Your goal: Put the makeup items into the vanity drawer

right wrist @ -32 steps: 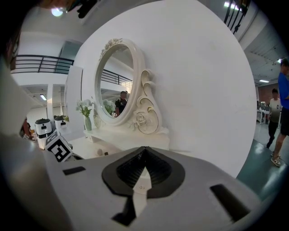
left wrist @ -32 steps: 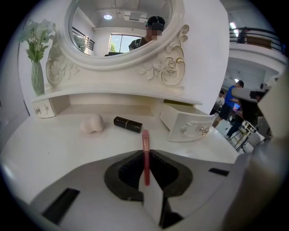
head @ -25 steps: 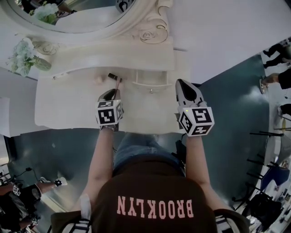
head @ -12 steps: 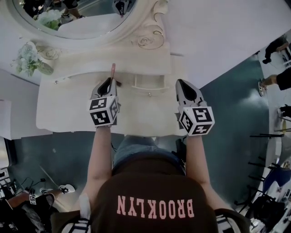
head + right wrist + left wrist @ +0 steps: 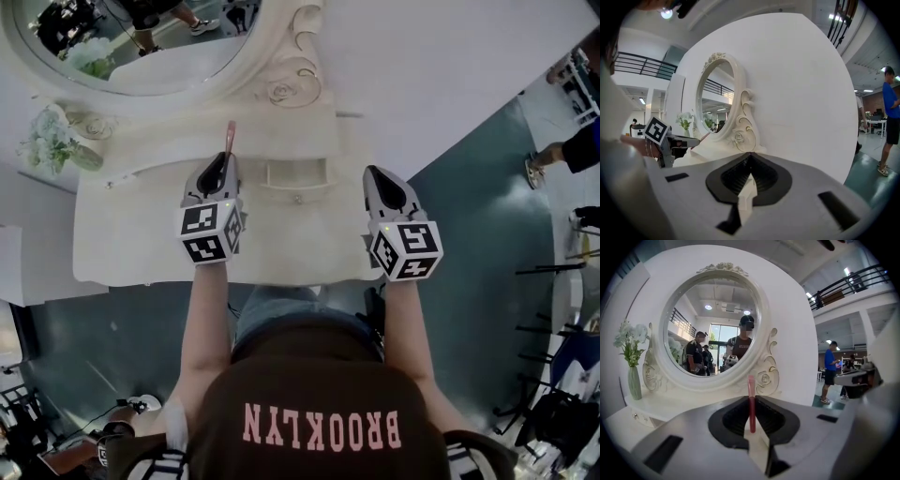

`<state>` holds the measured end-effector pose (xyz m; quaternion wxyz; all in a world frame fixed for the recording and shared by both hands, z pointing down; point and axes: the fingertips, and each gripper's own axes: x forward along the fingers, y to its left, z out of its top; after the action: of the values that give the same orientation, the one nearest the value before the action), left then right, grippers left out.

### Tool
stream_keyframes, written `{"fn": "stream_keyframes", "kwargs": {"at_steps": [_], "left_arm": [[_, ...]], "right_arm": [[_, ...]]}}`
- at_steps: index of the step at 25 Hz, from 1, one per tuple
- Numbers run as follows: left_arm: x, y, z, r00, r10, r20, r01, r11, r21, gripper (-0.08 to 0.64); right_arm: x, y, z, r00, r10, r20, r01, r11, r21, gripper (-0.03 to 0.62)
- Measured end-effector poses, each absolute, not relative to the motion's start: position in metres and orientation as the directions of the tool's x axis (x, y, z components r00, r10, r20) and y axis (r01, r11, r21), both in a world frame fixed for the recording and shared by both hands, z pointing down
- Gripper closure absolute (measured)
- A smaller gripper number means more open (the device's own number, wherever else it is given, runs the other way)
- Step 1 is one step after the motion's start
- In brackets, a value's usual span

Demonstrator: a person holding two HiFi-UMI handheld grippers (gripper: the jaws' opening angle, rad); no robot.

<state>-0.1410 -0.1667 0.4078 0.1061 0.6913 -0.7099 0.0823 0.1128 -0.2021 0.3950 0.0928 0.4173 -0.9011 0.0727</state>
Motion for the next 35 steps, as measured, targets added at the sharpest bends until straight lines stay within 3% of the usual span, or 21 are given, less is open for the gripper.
{"fn": "stream_keyframes", "kwargs": {"at_steps": [23, 35], "left_arm": [[-0.056, -0.218, 0.405, 0.304, -0.906, 0.296, -0.943, -0.330, -0.041, 0.522], [-0.023, -0.211, 0.431, 0.491, -0.766, 0.414, -0.830, -0.555, -0.044, 0.520]], "right_arm": [[0.183, -0.177, 0.396, -0.390, -0.890, 0.236, -0.921, 0.379, -0.090, 0.594], [0.197, -0.151, 0.397, -0.270, -0.928, 0.257, -0.962, 0.248, -0.114, 0.594]]}}
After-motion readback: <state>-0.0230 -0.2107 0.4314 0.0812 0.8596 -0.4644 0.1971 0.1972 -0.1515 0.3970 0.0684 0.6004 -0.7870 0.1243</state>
